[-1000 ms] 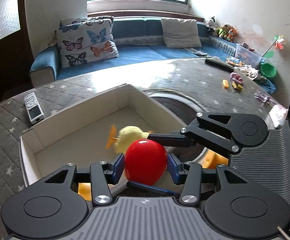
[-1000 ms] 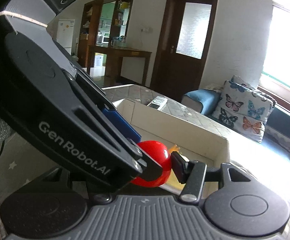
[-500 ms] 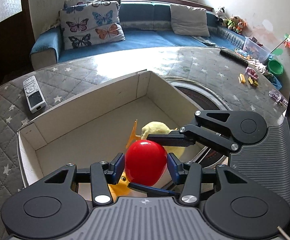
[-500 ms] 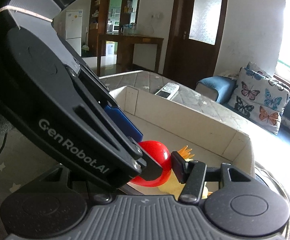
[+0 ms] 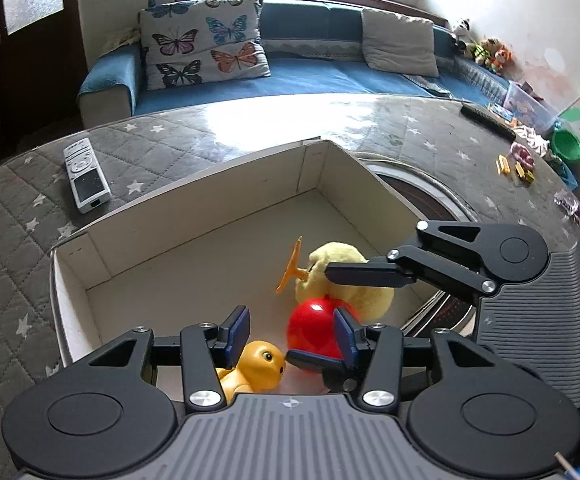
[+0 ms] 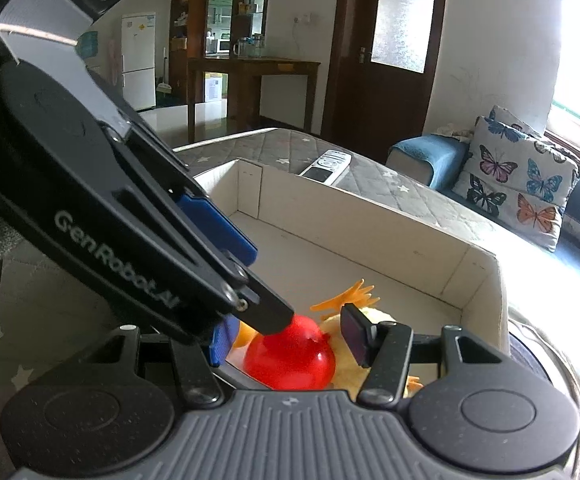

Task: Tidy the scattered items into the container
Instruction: 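Lower the red ball into the box and open the left tool, then withdraw the left tool and bring both tools to the small white figure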

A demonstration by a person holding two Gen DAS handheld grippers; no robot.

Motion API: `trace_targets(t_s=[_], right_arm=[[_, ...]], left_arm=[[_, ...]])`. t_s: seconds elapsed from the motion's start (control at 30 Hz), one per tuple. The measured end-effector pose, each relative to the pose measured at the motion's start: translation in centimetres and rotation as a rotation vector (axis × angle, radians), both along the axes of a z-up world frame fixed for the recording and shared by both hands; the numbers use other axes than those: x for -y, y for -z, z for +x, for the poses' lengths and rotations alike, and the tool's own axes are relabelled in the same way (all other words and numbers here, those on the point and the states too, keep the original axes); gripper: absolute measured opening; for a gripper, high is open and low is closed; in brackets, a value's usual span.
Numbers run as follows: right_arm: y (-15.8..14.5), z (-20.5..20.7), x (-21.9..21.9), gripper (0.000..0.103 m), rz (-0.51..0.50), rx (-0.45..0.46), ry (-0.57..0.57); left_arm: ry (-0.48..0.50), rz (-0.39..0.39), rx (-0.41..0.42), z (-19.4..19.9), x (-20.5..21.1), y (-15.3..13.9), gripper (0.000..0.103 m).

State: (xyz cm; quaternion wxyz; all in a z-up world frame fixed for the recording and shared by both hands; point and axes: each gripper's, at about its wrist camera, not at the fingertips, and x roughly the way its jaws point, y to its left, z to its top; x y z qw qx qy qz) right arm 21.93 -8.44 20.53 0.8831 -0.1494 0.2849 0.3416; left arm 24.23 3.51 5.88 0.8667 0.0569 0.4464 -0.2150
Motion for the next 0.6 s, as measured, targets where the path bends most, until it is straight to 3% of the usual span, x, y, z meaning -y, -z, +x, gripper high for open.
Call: trace_targets(t_s=[0.17, 0.37, 0.43, 0.6], right_arm=[[-0.5, -0.6, 0.5, 0.058, 0.011, 0.006, 0.014], [-1.6, -2.4, 1.8, 0.068, 0.030, 0.038, 0.042], [-1.9, -3.0, 2.3, 0.078, 0.038, 0.048, 0.053], [-2.8, -5.2, 3.8, 0.085, 0.051, 0.084, 0.083]], left_arm=[[-0.037, -0.024, 0.018, -0.8, -0.6, -0.6, 0.049], [-0.069, -0.062, 0.053, -2.7, -0.7, -1.4, 0.049], [-0.074, -0.068, 0.065, -3.5, -0.5, -1.6, 0.049], [-0.078, -0.096, 0.085, -5.4, 0.1, -2.1, 0.049]])
